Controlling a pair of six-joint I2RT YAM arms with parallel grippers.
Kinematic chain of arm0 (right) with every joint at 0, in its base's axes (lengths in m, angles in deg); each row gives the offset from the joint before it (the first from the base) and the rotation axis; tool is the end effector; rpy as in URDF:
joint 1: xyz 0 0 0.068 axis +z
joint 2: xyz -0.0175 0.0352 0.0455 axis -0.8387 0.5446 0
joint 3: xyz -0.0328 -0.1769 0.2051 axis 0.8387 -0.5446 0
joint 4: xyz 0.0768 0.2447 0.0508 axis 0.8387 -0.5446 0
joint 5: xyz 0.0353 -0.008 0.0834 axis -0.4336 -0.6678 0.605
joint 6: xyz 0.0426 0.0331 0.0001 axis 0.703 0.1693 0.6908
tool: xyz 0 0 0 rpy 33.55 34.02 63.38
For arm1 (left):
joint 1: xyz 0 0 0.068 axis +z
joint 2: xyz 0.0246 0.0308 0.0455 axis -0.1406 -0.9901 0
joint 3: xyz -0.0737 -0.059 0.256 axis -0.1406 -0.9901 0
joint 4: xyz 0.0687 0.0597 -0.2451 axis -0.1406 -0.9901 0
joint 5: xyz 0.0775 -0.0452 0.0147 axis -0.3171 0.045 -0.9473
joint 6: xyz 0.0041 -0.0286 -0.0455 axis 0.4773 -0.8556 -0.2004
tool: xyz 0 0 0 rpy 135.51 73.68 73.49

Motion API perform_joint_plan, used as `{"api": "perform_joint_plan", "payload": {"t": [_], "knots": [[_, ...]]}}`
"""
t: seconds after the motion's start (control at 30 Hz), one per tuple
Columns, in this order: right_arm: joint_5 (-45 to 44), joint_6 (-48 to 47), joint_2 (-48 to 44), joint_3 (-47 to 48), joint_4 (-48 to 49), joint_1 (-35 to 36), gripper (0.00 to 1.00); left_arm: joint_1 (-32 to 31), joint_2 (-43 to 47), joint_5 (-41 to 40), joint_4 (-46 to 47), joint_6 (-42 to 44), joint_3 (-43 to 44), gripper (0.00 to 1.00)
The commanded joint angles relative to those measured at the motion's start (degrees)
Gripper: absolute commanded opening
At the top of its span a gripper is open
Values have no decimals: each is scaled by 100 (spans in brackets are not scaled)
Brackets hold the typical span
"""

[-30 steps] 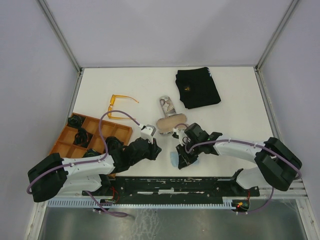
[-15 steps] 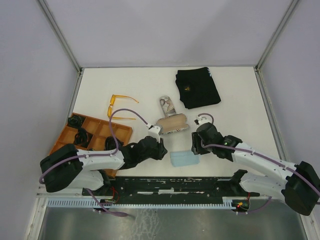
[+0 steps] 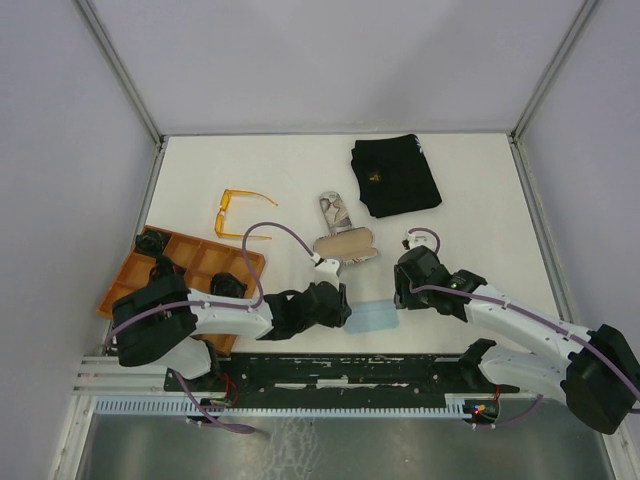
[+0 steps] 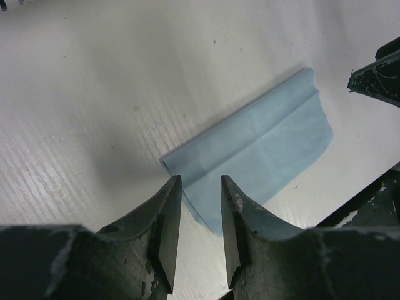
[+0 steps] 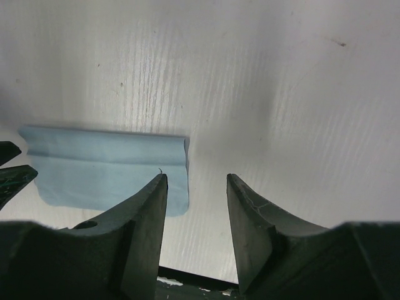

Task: Organize the sunglasses
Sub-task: Fold the glasses cleaning cloth at the center of the board, then pick up the glasses cleaning cloth from the center of the board.

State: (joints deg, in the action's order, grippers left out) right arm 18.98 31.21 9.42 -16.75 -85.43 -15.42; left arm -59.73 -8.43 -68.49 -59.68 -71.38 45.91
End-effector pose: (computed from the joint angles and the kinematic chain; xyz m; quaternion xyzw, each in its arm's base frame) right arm 0.1467 0.1211 0.1864 -0.0104 0.9592 0.0996 0.2644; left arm 0.1124 -0.2476 0.1474 0.1167 0.8938 -0.2670 0.3408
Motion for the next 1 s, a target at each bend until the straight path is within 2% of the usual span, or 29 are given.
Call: {"api": "perform_joint_plan", "payload": {"t": [0.0,0.33,0.73,0.97], "knots": [[-49,22,-74,-1,78,-34,51,-115,-156,-543,-151,-335,390,39],[-10,25,-159,-71,90,-54,52,-180,-354,-1111,-1001,-552,708,39],[74,9,-107,-111,169,-58,52,-340,-433,-970,-830,-412,800,39],[74,13,-128,-110,156,-63,52,-395,-621,-1036,-1030,-517,904,39]]}}
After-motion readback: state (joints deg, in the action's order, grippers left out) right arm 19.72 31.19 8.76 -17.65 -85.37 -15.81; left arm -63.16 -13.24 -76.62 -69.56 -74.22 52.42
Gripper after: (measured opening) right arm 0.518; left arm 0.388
